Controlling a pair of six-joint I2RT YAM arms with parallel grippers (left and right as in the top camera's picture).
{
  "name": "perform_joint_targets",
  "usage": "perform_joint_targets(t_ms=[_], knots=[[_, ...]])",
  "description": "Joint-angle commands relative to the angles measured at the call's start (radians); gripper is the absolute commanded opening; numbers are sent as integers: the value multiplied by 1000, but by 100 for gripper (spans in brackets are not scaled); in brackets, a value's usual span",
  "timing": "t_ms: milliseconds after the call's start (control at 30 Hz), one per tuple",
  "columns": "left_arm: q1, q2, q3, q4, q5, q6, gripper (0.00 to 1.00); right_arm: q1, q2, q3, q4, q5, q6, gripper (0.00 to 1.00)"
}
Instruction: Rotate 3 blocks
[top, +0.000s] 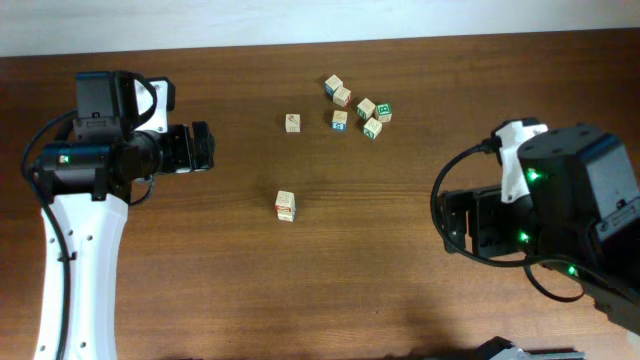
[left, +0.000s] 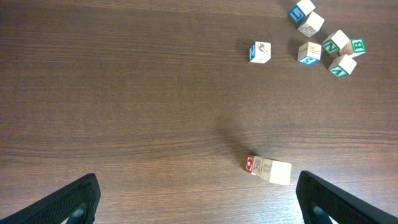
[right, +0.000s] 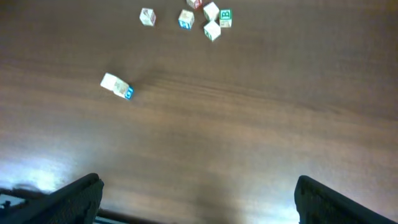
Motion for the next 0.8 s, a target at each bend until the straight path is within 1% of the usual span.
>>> perform_joint_targets(t_ms=[0, 67, 133, 233, 300, 367, 533, 700, 767], knots=[[2, 3, 10, -1, -10, 16, 99, -5, 11, 7, -6, 8, -14, 98], [2, 3, 10, -1, -10, 16, 99, -19, 10, -10, 28, 97, -14, 98], [2, 3, 10, -1, -10, 16, 99, -64, -14, -51, 118, 140, -34, 99], [2, 3, 10, -1, -10, 16, 99, -173, -100, -195, 333, 52, -201, 98], [3, 3, 10, -1, -10, 16, 99, -243, -184, -325, 473, -31, -309, 98], [2, 3, 10, -1, -10, 16, 99, -315, -288, -486, 617, -75, -383, 98], [2, 3, 10, -1, -10, 16, 99, -426, -605, -962, 979, -97, -396, 98], [2, 3, 10, -1, -10, 16, 99, -483, -932, -1421, 1250, -101, -397, 98], [2, 3, 10, -1, -10, 16, 99, -485, -1019, -1540, 1308, -102, -396, 98]])
